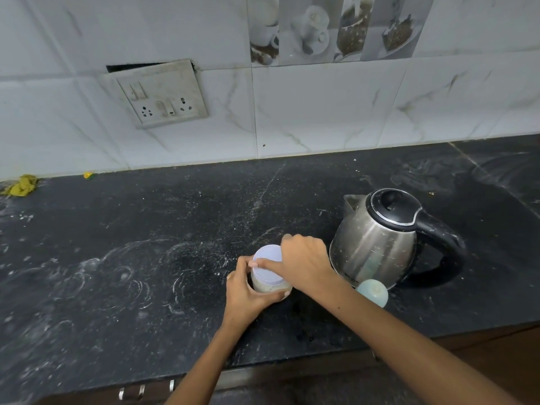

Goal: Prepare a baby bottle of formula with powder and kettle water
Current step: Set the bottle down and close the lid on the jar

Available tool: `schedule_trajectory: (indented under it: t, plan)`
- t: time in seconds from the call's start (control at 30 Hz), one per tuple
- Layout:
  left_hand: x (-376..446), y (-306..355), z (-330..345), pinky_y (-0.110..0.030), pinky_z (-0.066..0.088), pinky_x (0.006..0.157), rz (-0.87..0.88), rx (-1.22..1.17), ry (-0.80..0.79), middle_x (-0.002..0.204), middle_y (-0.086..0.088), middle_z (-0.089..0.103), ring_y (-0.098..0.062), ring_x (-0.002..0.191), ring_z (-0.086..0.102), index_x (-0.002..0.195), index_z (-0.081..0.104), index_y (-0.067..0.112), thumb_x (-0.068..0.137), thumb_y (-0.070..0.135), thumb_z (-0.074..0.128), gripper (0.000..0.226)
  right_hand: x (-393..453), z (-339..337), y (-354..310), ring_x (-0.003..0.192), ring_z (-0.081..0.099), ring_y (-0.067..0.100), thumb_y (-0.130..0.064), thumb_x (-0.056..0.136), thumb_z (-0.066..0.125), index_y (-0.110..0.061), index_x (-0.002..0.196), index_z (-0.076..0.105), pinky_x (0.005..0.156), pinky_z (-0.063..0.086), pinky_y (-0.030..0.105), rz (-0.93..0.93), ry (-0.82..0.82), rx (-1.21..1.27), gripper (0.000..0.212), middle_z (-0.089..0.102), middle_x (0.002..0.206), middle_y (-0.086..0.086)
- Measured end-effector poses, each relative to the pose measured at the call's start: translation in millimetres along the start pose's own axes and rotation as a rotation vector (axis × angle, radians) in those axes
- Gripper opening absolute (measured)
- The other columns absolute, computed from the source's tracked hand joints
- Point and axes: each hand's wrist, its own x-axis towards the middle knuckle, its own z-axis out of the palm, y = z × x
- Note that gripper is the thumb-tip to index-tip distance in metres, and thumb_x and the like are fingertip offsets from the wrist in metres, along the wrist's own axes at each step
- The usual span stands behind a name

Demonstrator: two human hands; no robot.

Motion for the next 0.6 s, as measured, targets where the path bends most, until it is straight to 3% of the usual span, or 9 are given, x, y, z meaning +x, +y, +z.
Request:
schedule_trajectory:
  t: [0.07, 0.13, 0.2, 0.3, 0.4, 0.47, 0.53, 0.6]
  plan:
    - [1, -1, 0, -0.011, 0.044, 0.064, 0.003, -0.011, 0.001, 0.09, 0.012, 0.067, 0.0, 0.086, 0.062, 0.097, 0.05, 0.028, 0.042, 0.033, 0.093, 0.07, -1, 3, 10, 0.113, 0.055, 0.025, -0.069, 0.077, 0.059, -0.01, 0.125, 0.05, 0.078, 0.044, 0.034, -0.098, -0.041, 0.102, 0.076, 0.054, 0.127, 0.008]
    - [1, -1, 0, -0.016, 0.046, 0.066, 0.004, -0.016, 0.0, 0.091, 0.011, 0.067, -0.003, 0.086, 0.062, 0.097, 0.05, 0.029, 0.041, 0.036, 0.09, 0.069, -1, 6, 18, 0.138, 0.033, 0.022, -0.044, 0.077, 0.072, -0.02, 0.146, 0.034, 0.104, 0.038, 0.037, -0.273, -0.204, 0.312, 0.082, 0.031, 0.152, 0.004]
    - [1, -2, 0, -0.018, 0.047, 0.066, 0.011, -0.025, -0.006, 0.089, 0.01, 0.068, -0.005, 0.084, 0.063, 0.097, 0.051, 0.028, 0.043, 0.034, 0.091, 0.068, -4, 14, 14, 0.141, 0.027, 0.023, -0.033, 0.081, 0.07, -0.026, 0.15, 0.03, 0.109, 0.033, 0.037, -0.347, -0.244, 0.38, 0.08, 0.025, 0.155, 0.003]
    - [0, -1, 1, -0.013, 0.044, 0.062, 0.014, -0.031, -0.009, 0.086, 0.012, 0.067, -0.003, 0.08, 0.062, 0.098, 0.051, 0.027, 0.043, 0.034, 0.093, 0.07, -7, 21, -4, 0.115, 0.05, 0.029, -0.058, 0.078, 0.065, -0.016, 0.139, 0.039, 0.088, 0.046, 0.038, -0.15, -0.041, 0.146, 0.078, 0.045, 0.131, 0.012]
    - [0, 2, 2, -0.01, 0.044, 0.058, -0.003, -0.031, -0.014, 0.083, 0.013, 0.067, 0.002, 0.078, 0.062, 0.097, 0.051, 0.023, 0.04, 0.026, 0.096, 0.072, 2, 17, -9, 0.101, 0.059, 0.027, -0.08, 0.064, 0.06, -0.008, 0.122, 0.043, 0.075, 0.043, 0.034, -0.052, 0.03, 0.042, 0.094, 0.054, 0.116, 0.012]
    - [0, 3, 2, -0.011, 0.046, 0.058, -0.015, -0.025, -0.008, 0.087, 0.011, 0.067, 0.001, 0.082, 0.063, 0.098, 0.051, 0.024, 0.04, 0.026, 0.096, 0.074, 10, 19, 1, 0.112, 0.052, 0.028, -0.08, 0.066, 0.057, -0.008, 0.127, 0.043, 0.085, 0.043, 0.037, -0.148, 0.005, 0.093, 0.096, 0.051, 0.124, 0.012]
    - [1, 1, 2, -0.016, 0.049, 0.06, -0.011, -0.021, -0.003, 0.089, 0.01, 0.068, -0.003, 0.084, 0.064, 0.098, 0.05, 0.027, 0.04, 0.028, 0.095, 0.073, 13, 29, 12, 0.133, 0.035, 0.028, -0.071, 0.078, 0.055, -0.012, 0.141, 0.036, 0.104, 0.037, 0.042, -0.331, -0.049, 0.207, 0.089, 0.037, 0.145, 0.012]
    - [0, -1, 3, -0.021, 0.051, 0.062, 0.004, -0.014, 0.003, 0.089, 0.013, 0.067, -0.007, 0.083, 0.064, 0.097, 0.05, 0.029, 0.042, 0.025, 0.094, 0.07, 11, 44, 17, 0.142, 0.023, 0.024, -0.064, 0.086, 0.049, -0.016, 0.148, 0.032, 0.112, 0.033, 0.044, -0.48, -0.025, 0.334, 0.079, 0.026, 0.155, 0.009]
